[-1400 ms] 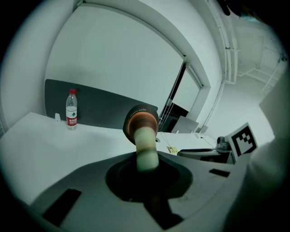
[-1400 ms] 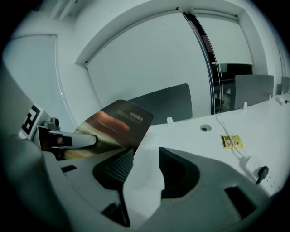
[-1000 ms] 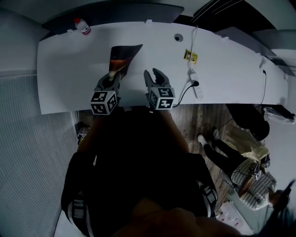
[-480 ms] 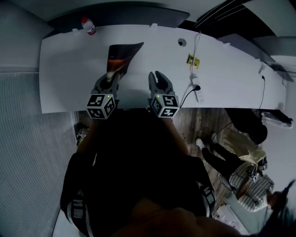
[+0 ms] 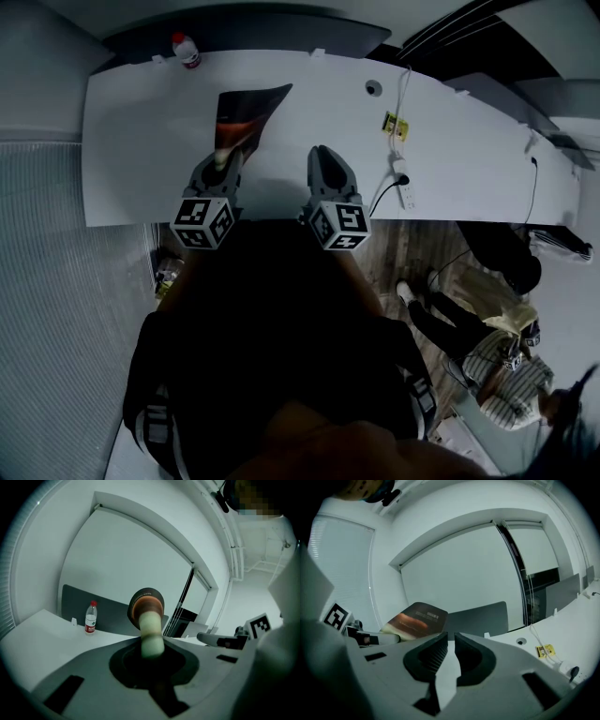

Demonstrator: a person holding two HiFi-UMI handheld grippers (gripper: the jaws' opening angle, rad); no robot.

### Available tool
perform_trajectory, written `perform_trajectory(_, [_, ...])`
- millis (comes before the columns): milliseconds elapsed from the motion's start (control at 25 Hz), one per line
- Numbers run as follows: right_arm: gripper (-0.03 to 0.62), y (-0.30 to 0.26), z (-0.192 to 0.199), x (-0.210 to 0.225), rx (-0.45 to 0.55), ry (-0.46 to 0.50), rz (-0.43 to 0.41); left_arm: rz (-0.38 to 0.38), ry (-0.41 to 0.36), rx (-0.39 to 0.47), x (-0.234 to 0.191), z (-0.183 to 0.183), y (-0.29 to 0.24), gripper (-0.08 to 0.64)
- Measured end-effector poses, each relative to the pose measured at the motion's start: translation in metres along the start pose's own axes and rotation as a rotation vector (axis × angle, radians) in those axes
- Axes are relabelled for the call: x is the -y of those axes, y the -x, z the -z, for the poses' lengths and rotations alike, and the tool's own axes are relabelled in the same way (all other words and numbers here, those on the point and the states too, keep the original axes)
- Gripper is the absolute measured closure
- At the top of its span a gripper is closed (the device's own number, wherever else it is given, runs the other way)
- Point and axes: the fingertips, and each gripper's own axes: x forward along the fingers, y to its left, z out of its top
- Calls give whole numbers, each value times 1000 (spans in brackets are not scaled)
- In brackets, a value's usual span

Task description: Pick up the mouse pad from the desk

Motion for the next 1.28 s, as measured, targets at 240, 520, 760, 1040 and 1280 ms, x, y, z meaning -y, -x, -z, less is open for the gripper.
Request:
perform_trajectory(240, [563, 6, -9, -8, 25, 10, 1, -16, 10, 14, -5, -2, 7, 532])
perform_trajectory(520, [589, 7, -13, -15, 45, 17, -3, -26, 11, 13, -14, 1, 9, 532])
perform_trajectory(760, [591, 6, -13, -19, 46, 30, -11, -30, 14, 17, -18, 0, 10, 532])
perform_trajectory(1040, [592, 5, -12, -20, 34, 51, -18, -30, 18, 14, -18, -1, 8, 532])
perform_trajectory(1280, [592, 3, -11, -19, 29, 47, -17, -27, 23, 13, -17, -1, 6, 532])
